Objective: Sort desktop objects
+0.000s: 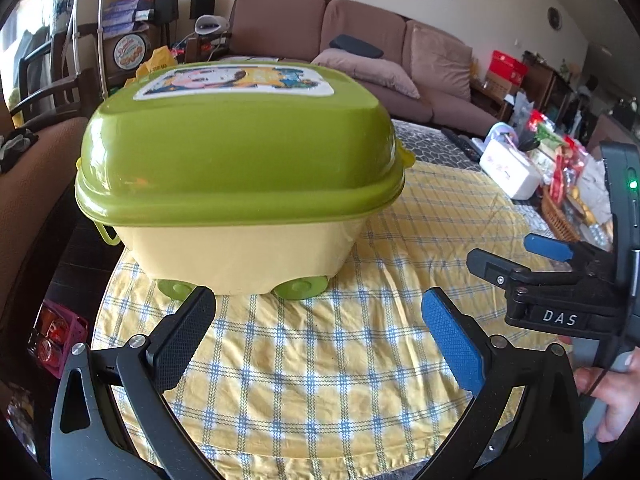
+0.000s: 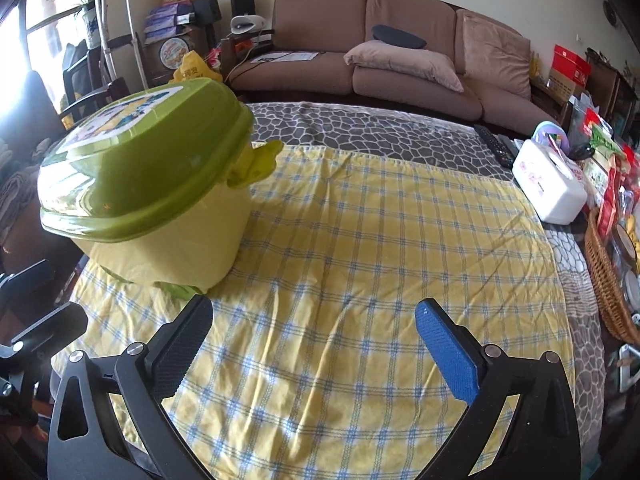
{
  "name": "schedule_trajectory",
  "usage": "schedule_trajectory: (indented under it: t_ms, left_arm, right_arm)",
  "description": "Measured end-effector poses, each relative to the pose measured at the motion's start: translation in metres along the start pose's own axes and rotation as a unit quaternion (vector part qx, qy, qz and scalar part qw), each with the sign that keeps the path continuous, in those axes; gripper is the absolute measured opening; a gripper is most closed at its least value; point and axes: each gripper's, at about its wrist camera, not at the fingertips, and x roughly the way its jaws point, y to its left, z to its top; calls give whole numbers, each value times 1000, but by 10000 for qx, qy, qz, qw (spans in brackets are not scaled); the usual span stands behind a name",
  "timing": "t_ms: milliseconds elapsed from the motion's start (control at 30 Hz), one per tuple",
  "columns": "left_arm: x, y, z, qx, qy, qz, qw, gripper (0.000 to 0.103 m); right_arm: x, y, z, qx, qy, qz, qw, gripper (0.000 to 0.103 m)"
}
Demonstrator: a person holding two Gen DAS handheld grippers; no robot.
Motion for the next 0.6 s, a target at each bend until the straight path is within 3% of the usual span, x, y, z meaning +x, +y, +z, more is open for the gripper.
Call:
schedule_trajectory:
  t_ms: [300, 600]
  left_arm:
    - [53, -12, -42, -4, 369, 218, 9991, 103]
    - [86, -12, -54, -158, 591, 383, 9974, 103]
  right_arm:
    - [37, -25, -46, 310, 292, -148, 9990, 103]
    - [69, -45, -78, 468, 638, -271, 9965, 103]
